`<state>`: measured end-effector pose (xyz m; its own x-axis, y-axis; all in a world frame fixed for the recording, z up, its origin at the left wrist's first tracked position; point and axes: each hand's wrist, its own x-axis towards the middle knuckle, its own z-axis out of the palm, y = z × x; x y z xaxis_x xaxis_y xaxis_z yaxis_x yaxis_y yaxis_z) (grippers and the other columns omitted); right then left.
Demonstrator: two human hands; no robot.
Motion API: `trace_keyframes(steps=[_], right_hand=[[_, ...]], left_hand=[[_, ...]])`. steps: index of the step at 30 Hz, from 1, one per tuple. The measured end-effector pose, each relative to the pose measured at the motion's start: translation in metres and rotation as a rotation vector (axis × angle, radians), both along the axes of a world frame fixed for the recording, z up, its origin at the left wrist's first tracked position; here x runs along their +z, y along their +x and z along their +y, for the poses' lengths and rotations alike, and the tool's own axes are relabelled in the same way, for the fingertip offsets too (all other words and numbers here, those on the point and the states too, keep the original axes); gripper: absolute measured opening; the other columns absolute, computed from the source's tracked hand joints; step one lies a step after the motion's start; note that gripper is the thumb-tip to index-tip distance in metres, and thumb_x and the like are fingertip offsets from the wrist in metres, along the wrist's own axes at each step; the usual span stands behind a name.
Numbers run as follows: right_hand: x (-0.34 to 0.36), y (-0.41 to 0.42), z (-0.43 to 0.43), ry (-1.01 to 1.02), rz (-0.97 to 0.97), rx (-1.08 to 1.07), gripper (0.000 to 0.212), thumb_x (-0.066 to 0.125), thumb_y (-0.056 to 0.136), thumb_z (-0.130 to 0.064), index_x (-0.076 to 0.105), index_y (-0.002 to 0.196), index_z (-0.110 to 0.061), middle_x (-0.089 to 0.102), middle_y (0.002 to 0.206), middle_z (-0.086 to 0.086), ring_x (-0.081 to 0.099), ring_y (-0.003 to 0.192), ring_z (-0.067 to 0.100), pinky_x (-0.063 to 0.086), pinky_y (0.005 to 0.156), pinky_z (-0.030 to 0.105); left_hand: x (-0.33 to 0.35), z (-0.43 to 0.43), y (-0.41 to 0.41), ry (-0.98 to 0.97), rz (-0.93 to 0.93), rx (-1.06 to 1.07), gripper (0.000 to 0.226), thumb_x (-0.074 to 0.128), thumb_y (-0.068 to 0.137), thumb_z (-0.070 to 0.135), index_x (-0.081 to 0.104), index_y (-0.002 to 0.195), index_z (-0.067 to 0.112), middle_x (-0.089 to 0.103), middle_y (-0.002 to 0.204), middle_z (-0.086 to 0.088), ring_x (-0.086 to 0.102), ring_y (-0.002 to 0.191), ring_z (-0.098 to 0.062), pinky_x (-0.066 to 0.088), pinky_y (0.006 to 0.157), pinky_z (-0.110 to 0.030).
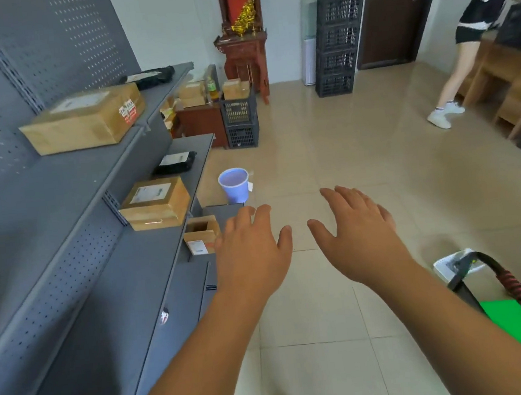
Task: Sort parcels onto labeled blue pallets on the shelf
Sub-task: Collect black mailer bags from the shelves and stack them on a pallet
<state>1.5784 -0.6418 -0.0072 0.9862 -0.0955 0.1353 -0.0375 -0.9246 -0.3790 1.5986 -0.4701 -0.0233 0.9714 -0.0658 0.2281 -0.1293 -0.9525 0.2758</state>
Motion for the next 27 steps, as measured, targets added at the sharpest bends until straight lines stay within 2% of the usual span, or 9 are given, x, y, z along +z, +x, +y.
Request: trace_keyframes(steps=[14, 21, 27], right_hand=[[-0.016, 0.258, -0.017, 0.05, 0.0, -0.1, 0.063, 0.04, 0.099, -0.056, 0.032, 0.156, -0.029, 0.034, 0.163, -0.003, 0.023, 0.153, 0.02, 0.018, 0.123, 0.046], [-0.024, 0.407, -0.058, 0.052, 0.004, -0.031, 0.062, 0.041, 0.1, -0.054, 0.03, 0.157, -0.029, 0.033, 0.163, -0.003, 0.024, 0.153, 0.021, 0.021, 0.122, 0.046], [-0.002, 0.546, -0.09, 0.054, -0.044, 0.062, 0.062, 0.043, 0.1, -0.053, 0.033, 0.156, -0.027, 0.036, 0.162, -0.001, 0.028, 0.151, 0.021, 0.023, 0.121, 0.045]], left_hand=[[-0.009, -0.019, 0.275, 0.039, 0.004, -0.117, 0.055, 0.045, 0.1, 0.054, 0.045, 0.147, 0.027, 0.049, 0.147, -0.002, 0.047, 0.13, -0.027, 0.041, 0.101, -0.043], [-0.007, -0.057, 0.419, 0.039, -0.027, -0.07, 0.052, 0.046, 0.099, 0.053, 0.046, 0.145, 0.029, 0.048, 0.148, 0.0, 0.05, 0.126, -0.026, 0.046, 0.102, -0.046], [0.007, -0.082, 0.534, -0.011, -0.086, 0.035, 0.048, 0.052, 0.096, 0.052, 0.054, 0.138, 0.028, 0.056, 0.139, 0.002, 0.053, 0.124, -0.025, 0.048, 0.097, -0.045]])
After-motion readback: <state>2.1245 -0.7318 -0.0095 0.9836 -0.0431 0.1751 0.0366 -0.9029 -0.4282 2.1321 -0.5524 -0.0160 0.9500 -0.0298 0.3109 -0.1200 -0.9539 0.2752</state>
